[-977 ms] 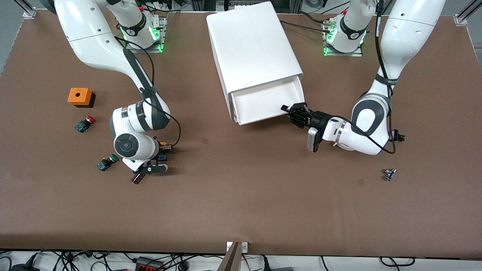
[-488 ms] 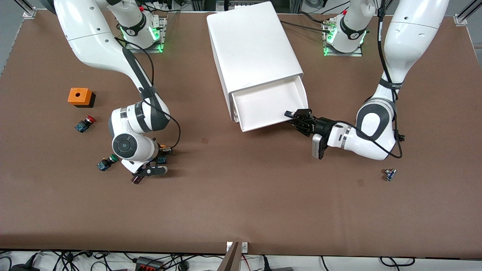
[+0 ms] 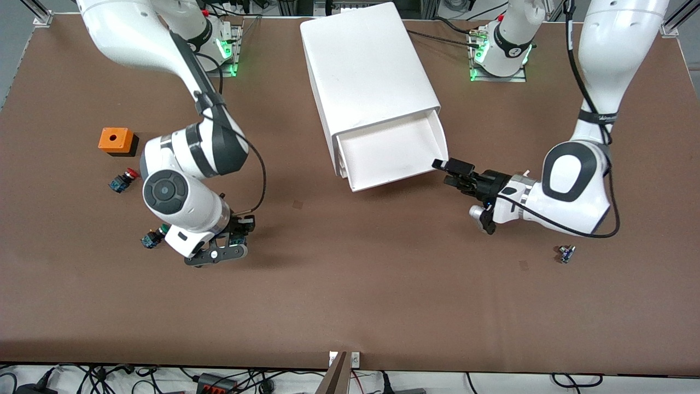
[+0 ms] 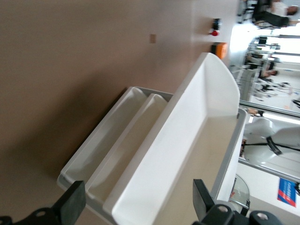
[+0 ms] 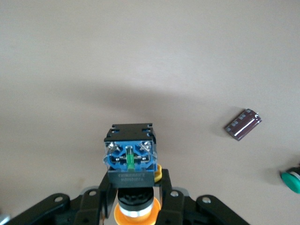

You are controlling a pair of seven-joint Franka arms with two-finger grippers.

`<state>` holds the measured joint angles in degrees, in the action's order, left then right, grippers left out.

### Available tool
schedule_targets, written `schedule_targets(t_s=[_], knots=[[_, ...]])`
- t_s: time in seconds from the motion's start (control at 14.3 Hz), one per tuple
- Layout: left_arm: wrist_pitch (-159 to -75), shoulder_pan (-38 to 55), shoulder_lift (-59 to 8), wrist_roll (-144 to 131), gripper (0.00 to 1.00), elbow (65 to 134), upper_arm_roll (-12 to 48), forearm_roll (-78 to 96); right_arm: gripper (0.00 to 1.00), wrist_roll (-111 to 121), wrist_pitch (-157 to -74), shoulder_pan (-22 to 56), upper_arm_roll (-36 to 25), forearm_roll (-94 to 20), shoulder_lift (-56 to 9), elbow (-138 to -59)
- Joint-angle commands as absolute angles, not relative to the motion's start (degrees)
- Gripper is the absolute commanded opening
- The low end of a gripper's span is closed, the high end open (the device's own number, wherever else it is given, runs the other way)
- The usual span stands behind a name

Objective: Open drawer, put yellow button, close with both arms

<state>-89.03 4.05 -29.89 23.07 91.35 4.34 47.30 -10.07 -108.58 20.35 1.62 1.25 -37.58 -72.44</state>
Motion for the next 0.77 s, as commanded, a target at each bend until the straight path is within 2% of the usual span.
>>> schedule_targets(t_s=[0.0, 0.14, 0.49, 0.7], knots=[[-88.3, 4.6, -28.5, 10.7, 1.00, 87.1, 4.9, 38.0, 0.00, -9.6, -99.4, 21.7, 3.7, 0.8, -38.4, -63.0], [-88.6, 5.5, -27.5, 2.0, 1.00, 84.0, 5.5, 26.0, 0.00, -10.0, -96.4, 23.3, 4.7, 0.8, -38.3, -61.1], [-88.2, 6.8, -27.2, -5.3, 1.00, 79.3, 5.8, 2.1, 0.00, -13.9, -96.1, 32.2, 4.6, 1.0, -34.8, -60.1], [-88.6, 6.8, -27.9, -5.3, 1.00, 74.3, 5.6, -4.7, 0.00, -17.0, -94.4, 36.9, 4.6, 1.0, -34.5, -57.7]])
